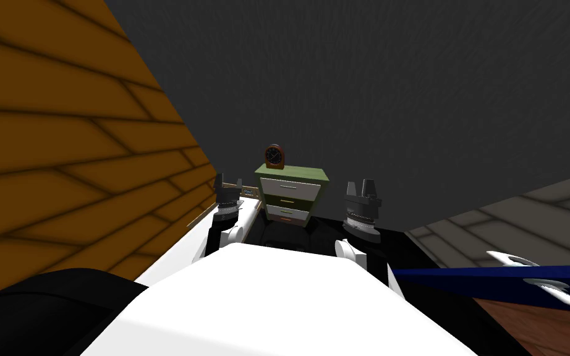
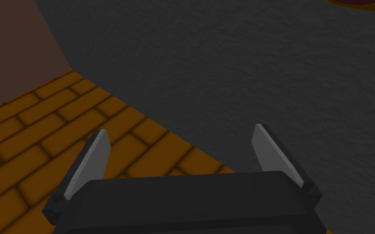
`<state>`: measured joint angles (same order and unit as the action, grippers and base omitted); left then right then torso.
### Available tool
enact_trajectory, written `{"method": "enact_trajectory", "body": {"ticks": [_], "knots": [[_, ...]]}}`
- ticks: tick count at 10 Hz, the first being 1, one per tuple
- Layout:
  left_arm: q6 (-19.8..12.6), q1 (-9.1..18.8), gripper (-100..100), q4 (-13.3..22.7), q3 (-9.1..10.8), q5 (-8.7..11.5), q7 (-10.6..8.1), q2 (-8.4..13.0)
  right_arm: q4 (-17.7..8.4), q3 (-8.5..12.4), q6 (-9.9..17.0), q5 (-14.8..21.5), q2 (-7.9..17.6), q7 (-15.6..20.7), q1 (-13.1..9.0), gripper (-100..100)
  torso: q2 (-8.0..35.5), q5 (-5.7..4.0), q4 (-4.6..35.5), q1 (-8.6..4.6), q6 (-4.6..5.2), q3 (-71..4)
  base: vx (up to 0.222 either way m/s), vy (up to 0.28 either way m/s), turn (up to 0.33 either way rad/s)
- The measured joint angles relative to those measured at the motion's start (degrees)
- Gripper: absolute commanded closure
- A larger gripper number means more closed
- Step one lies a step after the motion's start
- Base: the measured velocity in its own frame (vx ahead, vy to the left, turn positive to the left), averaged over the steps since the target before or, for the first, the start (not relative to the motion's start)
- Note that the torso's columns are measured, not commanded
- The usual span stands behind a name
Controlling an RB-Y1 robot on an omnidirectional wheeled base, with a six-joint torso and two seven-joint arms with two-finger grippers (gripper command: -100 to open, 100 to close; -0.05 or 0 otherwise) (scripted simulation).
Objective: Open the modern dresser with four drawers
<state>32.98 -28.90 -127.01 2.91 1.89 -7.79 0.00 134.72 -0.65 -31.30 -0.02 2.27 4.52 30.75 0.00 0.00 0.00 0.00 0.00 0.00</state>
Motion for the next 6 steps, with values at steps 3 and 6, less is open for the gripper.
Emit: {"method": "enact_trajectory", "body": {"ticks": [3,6], "knots": [[0.00,0.00,0,-0.01,0.00,0.00,0.00,0.00,0.01,0.00,0.00,0.00,0.00,0.00,0.00,0,10.03,0.00,10.06,0.00,0.00,-20.14,0.000,0.000,0.000],[0.00,0.00,0,-0.01,0.00,0.00,0.00,0.00,0.01,0.00,0.00,0.00,0.00,0.00,0.00,0,22.69,0.00,22.68,0.00,0.00,-45.36,0.000,0.000,0.000]]}}
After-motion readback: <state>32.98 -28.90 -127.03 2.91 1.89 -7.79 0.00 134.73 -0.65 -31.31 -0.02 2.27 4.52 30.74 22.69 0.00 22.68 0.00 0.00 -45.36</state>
